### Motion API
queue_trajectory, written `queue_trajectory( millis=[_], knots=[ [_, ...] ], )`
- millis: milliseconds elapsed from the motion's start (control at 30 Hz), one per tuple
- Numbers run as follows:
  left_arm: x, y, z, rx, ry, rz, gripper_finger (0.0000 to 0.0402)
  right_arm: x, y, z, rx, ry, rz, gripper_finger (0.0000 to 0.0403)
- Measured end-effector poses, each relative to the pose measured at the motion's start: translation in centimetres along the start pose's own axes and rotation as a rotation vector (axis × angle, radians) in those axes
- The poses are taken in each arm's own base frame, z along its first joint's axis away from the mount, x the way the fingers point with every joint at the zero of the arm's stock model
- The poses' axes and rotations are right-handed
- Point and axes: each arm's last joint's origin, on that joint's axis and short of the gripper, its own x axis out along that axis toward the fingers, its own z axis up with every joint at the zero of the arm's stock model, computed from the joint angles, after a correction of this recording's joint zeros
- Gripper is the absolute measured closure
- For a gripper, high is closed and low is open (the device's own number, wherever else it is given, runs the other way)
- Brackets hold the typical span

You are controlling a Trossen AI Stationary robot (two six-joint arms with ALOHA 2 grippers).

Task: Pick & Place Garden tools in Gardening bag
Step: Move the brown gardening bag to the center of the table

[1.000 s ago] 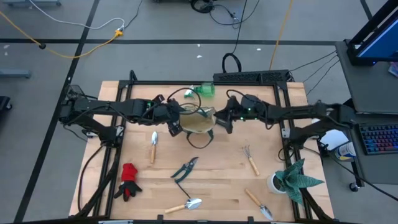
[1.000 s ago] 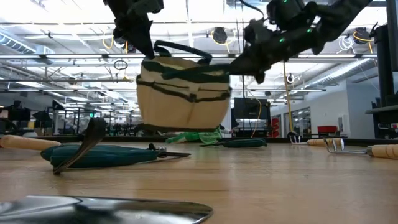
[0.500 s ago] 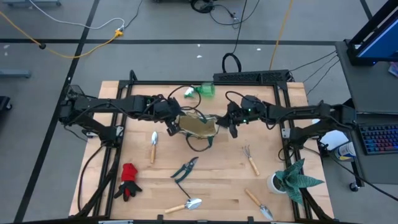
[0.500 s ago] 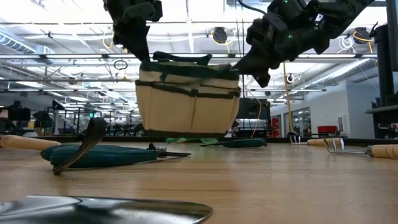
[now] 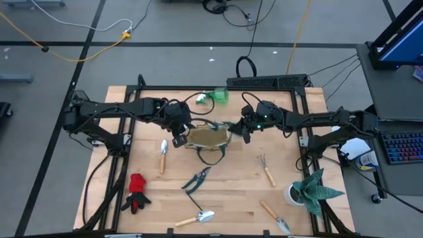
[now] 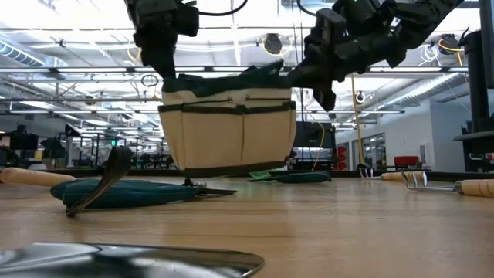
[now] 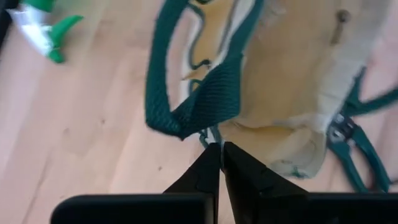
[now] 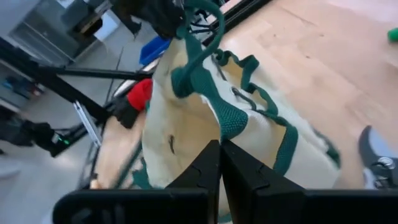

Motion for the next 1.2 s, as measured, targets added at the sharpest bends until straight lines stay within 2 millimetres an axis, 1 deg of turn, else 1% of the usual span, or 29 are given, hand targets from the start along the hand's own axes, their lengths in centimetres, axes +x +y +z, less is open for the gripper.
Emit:
queue_trajectory(
  millis=[167, 400, 500, 633, 733, 867, 967, 1200],
  knots=[
    [0.0, 0.2, -0.2, 0.022, 0.04, -0.064, 0.0397, 0.2, 0.8, -0.1, 0.07, 0.003, 0.053, 0.0396],
    [0.0, 0.7, -0.4, 0.006, 0.063, -0.056, 0.0376, 0.7, 1.8, -1.1, 0.216, 0.055, 0.08, 0.0398],
    [0.0, 0.8, -0.6, 0.004, 0.088, -0.086, 0.0381, 0.8, 2.3, -1.3, 0.225, 0.067, 0.092, 0.04],
    [0.0, 0.7, -0.7, -0.018, 0.097, -0.098, 0.0397, 0.9, 2.7, -1.6, 0.215, 0.08, 0.105, 0.0399],
    [-0.1, 0.8, -1.0, -0.064, 0.132, -0.09, 0.0395, 1.6, 2.9, -2.3, 0.217, 0.113, 0.109, 0.0399],
    [-0.1, 0.9, -1.1, -0.048, 0.136, -0.053, 0.0376, 2.4, 2.8, -3.2, 0.219, 0.149, 0.103, 0.0401],
    [-0.1, 1.0, -1.0, -0.007, 0.118, -0.009, 0.037, 2.7, 2.0, -3.5, 0.223, 0.167, 0.071, 0.0396],
    [-0.1, 1.5, -0.9, 0.016, 0.095, 0.144, 0.0371, 2.6, 0.5, -2.7, 0.183, 0.133, 0.03, 0.0371]
  ],
)
